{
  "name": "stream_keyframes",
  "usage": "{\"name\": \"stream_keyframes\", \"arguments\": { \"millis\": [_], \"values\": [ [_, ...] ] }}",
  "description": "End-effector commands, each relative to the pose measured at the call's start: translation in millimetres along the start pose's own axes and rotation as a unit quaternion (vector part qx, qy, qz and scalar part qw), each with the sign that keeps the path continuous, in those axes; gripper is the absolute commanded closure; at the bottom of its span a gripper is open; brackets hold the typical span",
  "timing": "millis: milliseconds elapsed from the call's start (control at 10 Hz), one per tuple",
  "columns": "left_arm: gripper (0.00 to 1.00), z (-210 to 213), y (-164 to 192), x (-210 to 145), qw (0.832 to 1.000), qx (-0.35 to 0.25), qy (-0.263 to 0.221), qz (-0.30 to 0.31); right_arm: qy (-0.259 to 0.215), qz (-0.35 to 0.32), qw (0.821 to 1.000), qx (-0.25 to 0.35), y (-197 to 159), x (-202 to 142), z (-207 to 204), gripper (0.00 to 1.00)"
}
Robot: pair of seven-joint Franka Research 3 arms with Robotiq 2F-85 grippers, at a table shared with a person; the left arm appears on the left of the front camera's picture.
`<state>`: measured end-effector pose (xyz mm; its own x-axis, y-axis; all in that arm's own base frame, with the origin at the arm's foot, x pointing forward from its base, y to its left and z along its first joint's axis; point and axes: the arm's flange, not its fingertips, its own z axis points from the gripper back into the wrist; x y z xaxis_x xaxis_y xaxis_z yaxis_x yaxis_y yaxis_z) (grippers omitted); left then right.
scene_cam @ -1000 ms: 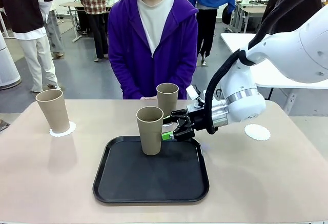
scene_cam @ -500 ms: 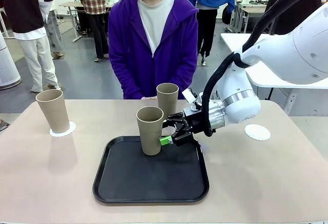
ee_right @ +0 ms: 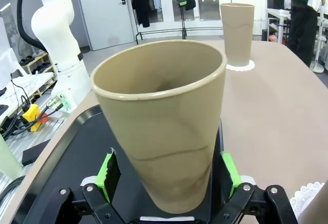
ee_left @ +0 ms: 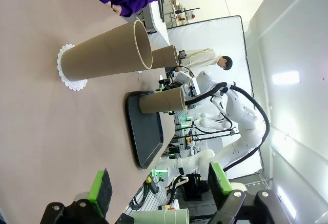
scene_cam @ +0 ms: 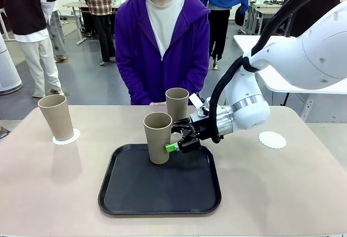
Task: Place coasters on the table and set cups on them.
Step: Take one Reusable plastic cup from the Flat Tray and place it on a coaster set by the human.
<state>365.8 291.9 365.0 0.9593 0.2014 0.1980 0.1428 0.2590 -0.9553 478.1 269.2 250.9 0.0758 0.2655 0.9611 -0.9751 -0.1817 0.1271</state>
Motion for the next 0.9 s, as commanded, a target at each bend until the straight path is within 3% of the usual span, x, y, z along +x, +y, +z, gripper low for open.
{"name": "stream_keyframes", "arguments": {
  "millis": [0,800],
  "values": [
    [0.00,1,-2,-1,1.000,0.001,-0.001,0.000,-0.006,0.008,1.000,0.005,-15,-4,-8,0.00],
    [0.00,1,-2,-1,1.000,0.001,-0.001,0.000,-0.006,0.011,0.999,0.037,-17,-1,-31,0.00]
  ]
}}
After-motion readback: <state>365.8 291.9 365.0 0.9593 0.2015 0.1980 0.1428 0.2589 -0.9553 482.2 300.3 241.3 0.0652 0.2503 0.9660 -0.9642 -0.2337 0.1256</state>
